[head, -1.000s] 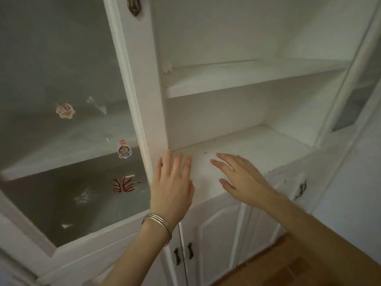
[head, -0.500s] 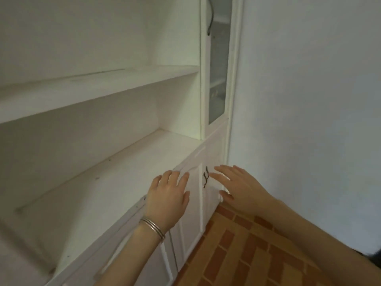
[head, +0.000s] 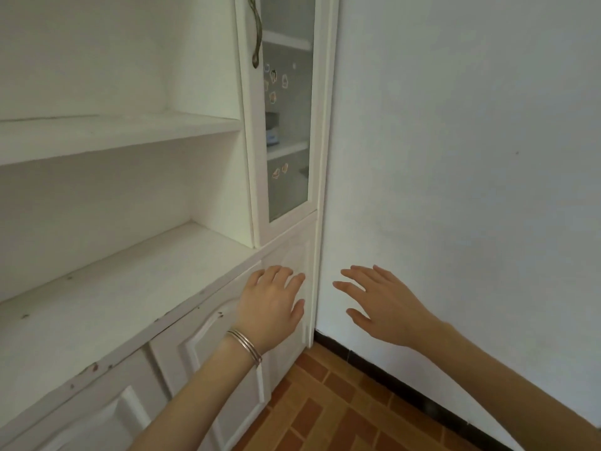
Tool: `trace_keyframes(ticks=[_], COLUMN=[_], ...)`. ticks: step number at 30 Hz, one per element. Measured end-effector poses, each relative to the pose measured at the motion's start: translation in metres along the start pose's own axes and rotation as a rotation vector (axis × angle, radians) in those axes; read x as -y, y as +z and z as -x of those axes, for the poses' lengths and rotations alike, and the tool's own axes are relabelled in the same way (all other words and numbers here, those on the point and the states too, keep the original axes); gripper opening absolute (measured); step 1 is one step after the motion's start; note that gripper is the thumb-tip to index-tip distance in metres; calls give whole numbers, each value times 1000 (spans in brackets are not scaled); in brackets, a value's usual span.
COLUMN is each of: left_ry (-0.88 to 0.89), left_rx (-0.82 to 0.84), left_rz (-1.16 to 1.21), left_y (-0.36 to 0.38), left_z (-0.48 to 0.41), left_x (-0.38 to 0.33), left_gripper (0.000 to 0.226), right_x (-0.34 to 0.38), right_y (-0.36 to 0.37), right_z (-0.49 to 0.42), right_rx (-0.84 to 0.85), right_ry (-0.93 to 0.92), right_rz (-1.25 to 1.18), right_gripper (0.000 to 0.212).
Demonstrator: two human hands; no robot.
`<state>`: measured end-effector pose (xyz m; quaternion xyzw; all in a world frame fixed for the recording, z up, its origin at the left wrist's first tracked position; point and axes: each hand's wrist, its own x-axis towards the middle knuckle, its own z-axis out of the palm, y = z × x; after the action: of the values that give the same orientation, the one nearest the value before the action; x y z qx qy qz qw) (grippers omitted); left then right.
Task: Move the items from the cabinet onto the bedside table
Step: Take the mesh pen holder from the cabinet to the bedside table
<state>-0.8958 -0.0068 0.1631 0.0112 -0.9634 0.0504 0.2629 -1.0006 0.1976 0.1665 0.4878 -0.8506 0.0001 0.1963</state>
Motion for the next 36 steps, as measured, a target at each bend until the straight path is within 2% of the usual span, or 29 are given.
trace_keyframes(ticks=[9, 18, 25, 28, 36], left_ry=[-113, -172, -170, -182, -222], left_rx=[6, -87, -89, -132, -307], left_rz=[-100, -178, -247, -277, -390], left_y=[31, 59, 71, 68, 15], left_z=[-52, -140, -200, -225, -299], left_x=[47, 140, 184, 196, 214], left_gripper=[40, 40, 41, 36, 39], right_x=[-38, -72, -102, -117, -158], right_y=[44, 65, 54, 35, -20], right_z=[-81, -232, -325, -365, -457], right_rx=[-57, -150, -264, -260, -500], right_ry=[-91, -198, -280, -292, -426], right_rz=[-89, -100, -51, -57, 9], right_gripper=[61, 42, 40, 45, 47])
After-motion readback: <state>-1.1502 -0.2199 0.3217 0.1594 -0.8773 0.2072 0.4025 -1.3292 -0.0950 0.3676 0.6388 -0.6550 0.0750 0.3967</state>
